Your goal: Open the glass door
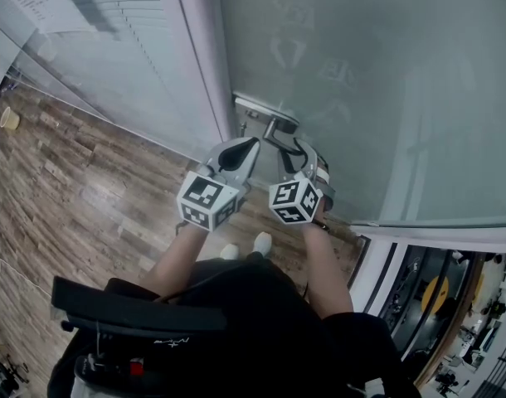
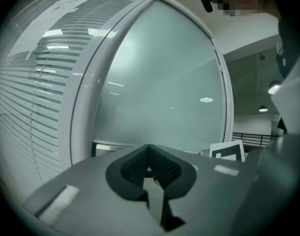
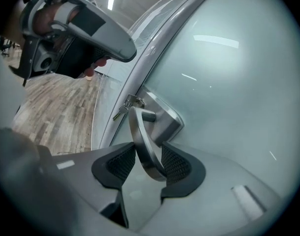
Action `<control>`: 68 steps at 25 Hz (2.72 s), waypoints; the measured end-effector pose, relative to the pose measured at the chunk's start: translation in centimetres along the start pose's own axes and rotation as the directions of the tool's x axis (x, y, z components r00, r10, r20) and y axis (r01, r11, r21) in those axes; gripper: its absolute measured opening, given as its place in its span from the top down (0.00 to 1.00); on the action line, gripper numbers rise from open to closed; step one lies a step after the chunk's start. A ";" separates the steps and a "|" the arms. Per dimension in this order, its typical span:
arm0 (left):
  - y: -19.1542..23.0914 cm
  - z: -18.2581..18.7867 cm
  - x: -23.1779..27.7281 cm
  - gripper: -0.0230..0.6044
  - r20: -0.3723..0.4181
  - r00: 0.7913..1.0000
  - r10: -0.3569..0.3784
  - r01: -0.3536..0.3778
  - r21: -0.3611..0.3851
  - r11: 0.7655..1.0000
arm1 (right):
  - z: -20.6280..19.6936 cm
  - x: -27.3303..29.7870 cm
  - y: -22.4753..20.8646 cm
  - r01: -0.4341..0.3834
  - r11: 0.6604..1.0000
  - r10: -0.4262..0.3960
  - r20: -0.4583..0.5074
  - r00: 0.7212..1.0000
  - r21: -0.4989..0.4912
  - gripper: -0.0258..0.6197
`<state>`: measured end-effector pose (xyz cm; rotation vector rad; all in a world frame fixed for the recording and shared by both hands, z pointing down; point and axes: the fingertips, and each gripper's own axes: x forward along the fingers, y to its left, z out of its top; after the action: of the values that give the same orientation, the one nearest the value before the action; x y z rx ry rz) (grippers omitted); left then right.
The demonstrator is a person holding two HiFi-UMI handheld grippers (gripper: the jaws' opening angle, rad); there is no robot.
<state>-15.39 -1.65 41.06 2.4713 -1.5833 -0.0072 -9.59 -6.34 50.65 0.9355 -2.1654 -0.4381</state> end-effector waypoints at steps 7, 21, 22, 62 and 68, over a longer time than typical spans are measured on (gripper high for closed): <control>0.2 -1.2 -0.7 0.97 -0.021 1.000 0.000 0.000 -0.009 1.000 | -0.6 1.5 1.1 -0.098 0.944 0.056 0.142 0.988 0.314 0.71; -0.3 -0.6 0.8 0.97 -0.007 1.000 0.006 -0.006 0.010 1.000 | -0.8 3.1 0.7 -0.157 0.937 0.108 0.166 0.980 0.311 0.70; -0.4 -0.5 1.0 0.96 -0.006 1.000 0.004 -0.004 0.010 1.000 | -0.8 3.2 0.6 -0.159 0.938 0.111 0.169 0.979 0.309 0.70; -1.0 1.0 10.5 0.96 -0.002 0.996 -0.086 0.086 0.025 0.996 | 0.0 8.3 -7.4 -0.081 0.996 0.082 0.050 0.995 -0.024 0.76; -0.2 1.7 12.9 0.96 0.001 0.989 -0.145 0.145 0.031 0.989 | -0.2 9.6 -8.8 -0.056 0.998 0.057 0.025 0.998 -0.030 0.76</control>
<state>-9.93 -13.45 40.70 2.6054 -1.4113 -0.0086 -9.67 -19.32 50.61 0.8550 -2.1975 -0.4553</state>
